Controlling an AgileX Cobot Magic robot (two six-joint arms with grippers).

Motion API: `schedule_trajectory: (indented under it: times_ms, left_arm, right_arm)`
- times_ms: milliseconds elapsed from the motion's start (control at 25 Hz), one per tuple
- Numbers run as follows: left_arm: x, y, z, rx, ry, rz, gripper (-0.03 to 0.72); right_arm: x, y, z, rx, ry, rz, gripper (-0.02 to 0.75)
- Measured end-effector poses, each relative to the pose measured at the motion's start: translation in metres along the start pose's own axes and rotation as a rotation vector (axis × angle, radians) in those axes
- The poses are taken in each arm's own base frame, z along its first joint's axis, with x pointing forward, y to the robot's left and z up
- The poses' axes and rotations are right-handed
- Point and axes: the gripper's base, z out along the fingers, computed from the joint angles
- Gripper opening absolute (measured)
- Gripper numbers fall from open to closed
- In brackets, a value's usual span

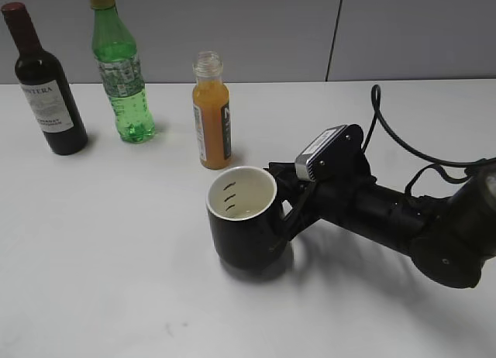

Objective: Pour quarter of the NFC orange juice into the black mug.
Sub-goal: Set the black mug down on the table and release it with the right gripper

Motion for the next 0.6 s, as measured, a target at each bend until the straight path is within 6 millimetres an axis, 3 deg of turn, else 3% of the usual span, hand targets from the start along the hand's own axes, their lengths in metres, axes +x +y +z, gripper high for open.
schedule_trajectory:
  times_ms: [600]
  left_arm:
    - [0.0, 0.0, 0.0, 0.0, 0.0, 0.0, 0.232]
  right_arm:
    - [0.017, 0.008, 0.007, 0.065, 0.045, 0.045, 0.027]
